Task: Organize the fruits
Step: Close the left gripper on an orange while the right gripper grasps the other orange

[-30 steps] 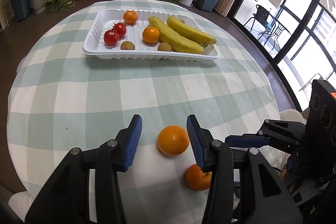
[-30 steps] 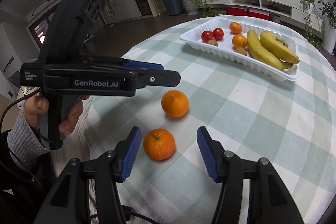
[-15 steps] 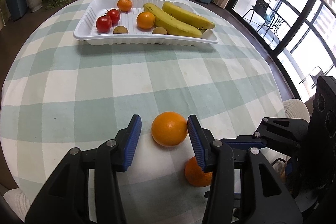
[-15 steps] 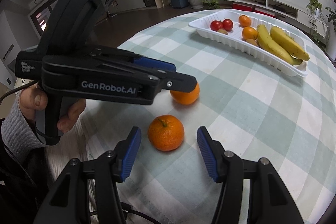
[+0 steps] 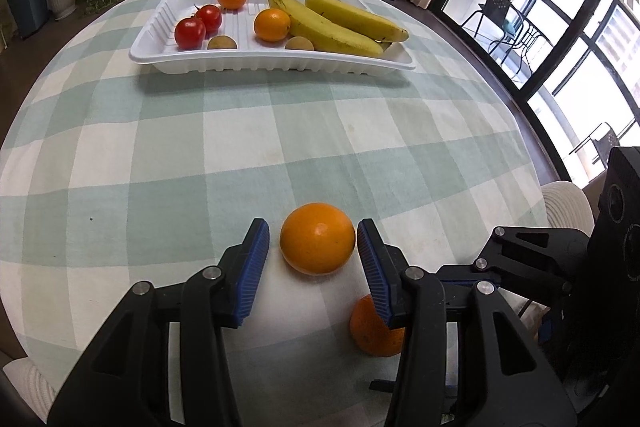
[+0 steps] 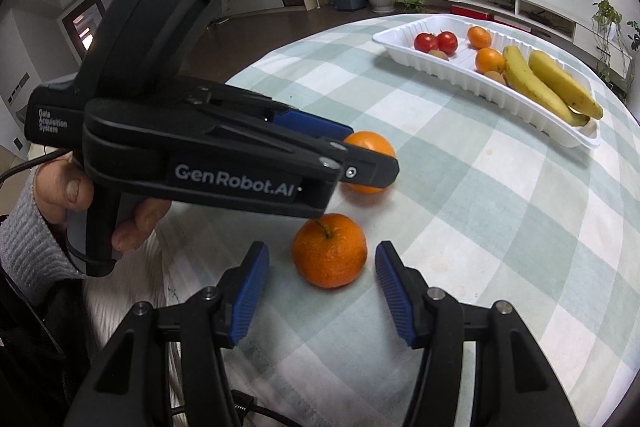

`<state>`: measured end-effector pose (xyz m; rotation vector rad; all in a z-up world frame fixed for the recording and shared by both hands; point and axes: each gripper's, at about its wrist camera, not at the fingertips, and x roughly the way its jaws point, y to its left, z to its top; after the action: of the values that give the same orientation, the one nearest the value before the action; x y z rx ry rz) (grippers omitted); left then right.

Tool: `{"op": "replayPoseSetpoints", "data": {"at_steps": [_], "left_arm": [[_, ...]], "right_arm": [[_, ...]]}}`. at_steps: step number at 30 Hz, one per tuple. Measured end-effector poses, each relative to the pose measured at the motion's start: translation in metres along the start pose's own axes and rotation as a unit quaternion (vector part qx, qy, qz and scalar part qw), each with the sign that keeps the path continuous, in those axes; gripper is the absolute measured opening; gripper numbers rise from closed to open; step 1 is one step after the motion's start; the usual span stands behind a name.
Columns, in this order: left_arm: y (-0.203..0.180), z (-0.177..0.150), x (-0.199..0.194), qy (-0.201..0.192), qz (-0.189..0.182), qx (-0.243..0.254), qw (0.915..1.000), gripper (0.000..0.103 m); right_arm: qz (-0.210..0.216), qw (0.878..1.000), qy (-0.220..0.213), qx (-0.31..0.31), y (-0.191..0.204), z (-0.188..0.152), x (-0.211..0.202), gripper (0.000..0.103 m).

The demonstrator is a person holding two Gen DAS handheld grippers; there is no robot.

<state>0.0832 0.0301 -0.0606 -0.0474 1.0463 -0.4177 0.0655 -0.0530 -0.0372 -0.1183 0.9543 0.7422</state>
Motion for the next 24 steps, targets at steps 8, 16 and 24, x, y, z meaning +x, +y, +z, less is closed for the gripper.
{"op": "replayPoseSetpoints", "data": {"at_steps": [8, 16, 24], "left_arm": [[0.0, 0.0, 0.006, 0.006, -0.001, 0.002, 1.0, 0.044], [-0.001, -0.001, 0.01, 0.008, -0.004, 0.003, 1.0, 0.044], [0.0, -0.001, 0.012, 0.007, -0.014, 0.0, 0.9999, 0.044]], "right_arm": [[0.0, 1.0, 0.002, -0.003, 0.002, 0.0, 0.004, 0.059], [0.0, 1.0, 0.002, -0.002, 0.0, -0.002, 0.005, 0.055], [0.004, 1.0, 0.001, 0.004, -0.005, -0.001, 0.005, 0.044]]}}
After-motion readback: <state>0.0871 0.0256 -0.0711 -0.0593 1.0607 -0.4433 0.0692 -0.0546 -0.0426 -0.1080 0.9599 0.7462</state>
